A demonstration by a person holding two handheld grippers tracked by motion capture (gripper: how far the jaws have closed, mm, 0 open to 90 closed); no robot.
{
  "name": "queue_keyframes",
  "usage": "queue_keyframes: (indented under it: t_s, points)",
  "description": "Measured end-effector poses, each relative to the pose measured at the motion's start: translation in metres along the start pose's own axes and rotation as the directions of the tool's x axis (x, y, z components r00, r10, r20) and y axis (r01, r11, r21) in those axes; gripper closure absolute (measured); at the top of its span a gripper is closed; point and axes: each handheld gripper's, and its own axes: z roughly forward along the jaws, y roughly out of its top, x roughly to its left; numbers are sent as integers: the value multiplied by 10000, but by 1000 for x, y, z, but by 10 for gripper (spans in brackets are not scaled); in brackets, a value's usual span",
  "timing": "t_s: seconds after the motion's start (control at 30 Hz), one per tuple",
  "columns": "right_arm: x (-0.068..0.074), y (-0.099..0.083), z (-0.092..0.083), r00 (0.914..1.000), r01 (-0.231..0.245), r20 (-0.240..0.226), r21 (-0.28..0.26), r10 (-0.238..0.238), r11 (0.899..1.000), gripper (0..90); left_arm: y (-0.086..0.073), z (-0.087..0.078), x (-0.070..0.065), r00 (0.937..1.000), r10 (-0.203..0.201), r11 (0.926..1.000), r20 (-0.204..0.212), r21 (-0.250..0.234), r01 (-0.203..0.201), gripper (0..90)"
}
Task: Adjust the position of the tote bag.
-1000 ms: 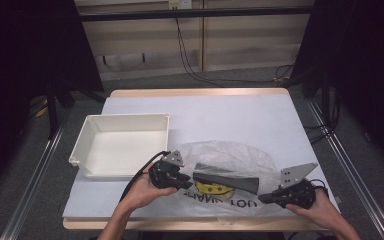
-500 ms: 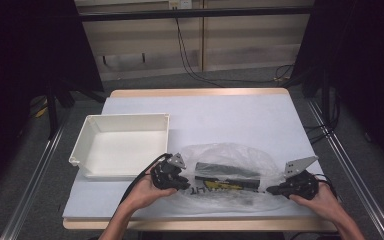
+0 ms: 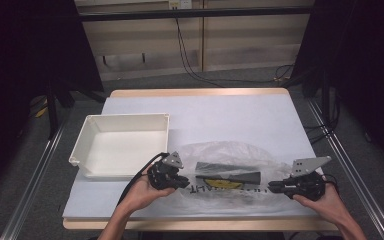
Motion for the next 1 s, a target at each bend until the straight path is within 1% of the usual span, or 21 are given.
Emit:
queue_keyframes:
  t_s: [0.03,0.07,0.1,0.2,0.23,0.33,0.37,0.4,0.43,0.5,0.53,0.57,0.6,0.67,0.7,0.77,0.83,0.87,0.9,0.97,1.0]
  points:
    - [0,0,0,10000,0,0,0,0,10000,805,0,0,0,10000,0,10000,0,0,0,805]
    - [4,9,-3,9999,115,-32,-224,-116,9997,771,3,-2,-1,10000,22,10000,-65,4,-22,803]
    - [6,14,-5,9998,192,-49,-322,-194,9993,767,8,-5,-2,9996,181,9998,-209,-35,-181,801]
    - [7,27,-5,9992,404,11,-208,-404,9990,759,13,-8,1,9990,172,9999,-413,15,-171,802]
    - [7,27,-5,9992,404,11,-208,-404,9990,759,13,-8,1,9990,172,9999,-413,15,-171,821]
    - [-5,42,-4,9993,325,214,-283,-319,9991,832,17,-8,9,9986,-184,9998,-491,-107,179,861]
    - [-9,44,-3,9993,273,279,-307,-265,9992,849,19,-7,12,9981,-206,9998,-587,-68,203,870]
    - [-15,46,-2,9994,203,291,-358,-193,9992,862,20,-5,15,9967,-385,9993,-710,-54,383,882]
    - [-21,46,0,9995,72,299,-424,-59,9991,873,21,-2,17,9960,-533,9986,-719,18,536,888]
    - [-32,45,5,9987,-205,450,-351,221,9992,883,23,4,20,9907,-755,9966,-1129,249,787,899]
    - [-37,44,8,9984,-389,397,-353,403,9986,891,23,7,23,9911,-698,9963,-1129,423,749,899]
    - [-37,44,8,9984,-389,397,-353,403,9986,891,23,7,23,9911,-698,9963,-1129,423,749,899]
    - [-47,41,14,9965,-620,536,-294,635,9976,900,21,11,26,9923,-531,9950,-1120,779,621,899]
    - [-51,40,17,9958,-733,523,-249,746,9970,900,21,13,27,9911,-493,9944,-1239,867,603,899]
    - [-60,36,24,9934,-935,659,-141,943,9955,900,18,17,25,9862,-1115,9912,-1224,582,1193,899]
    - [-68,33,31,9904,-1153,786,117,1140,9933,900,18,18,27,9899,-762,9921,-1195,898,872,900]
    - [-72,31,35,9886,-1303,789,239,1281,9912,900,18,19,25,9891,-753,9913,-1262,980,880,900]
    - [-77,28,38,9871,-1377,871,383,1340,9897,900,18,21,23,9868,-748,9900,-1440,1082,908,900]
    - [-81,25,42,9822,-1575,1126,577,1504,9858,900,18,22,23,9871,-579,9878,-1494,1348,784,900]
    - [-88,19,50,9772,-1871,1135,627,1792,9803,900,21,27,17,9845,-352,9849,-1719,1610,633,900]
    - [-89,18,51,9763,-1905,1186,722,1812,9790,900,20,30,15,9851,-547,9856,-1633,1493,795,900]
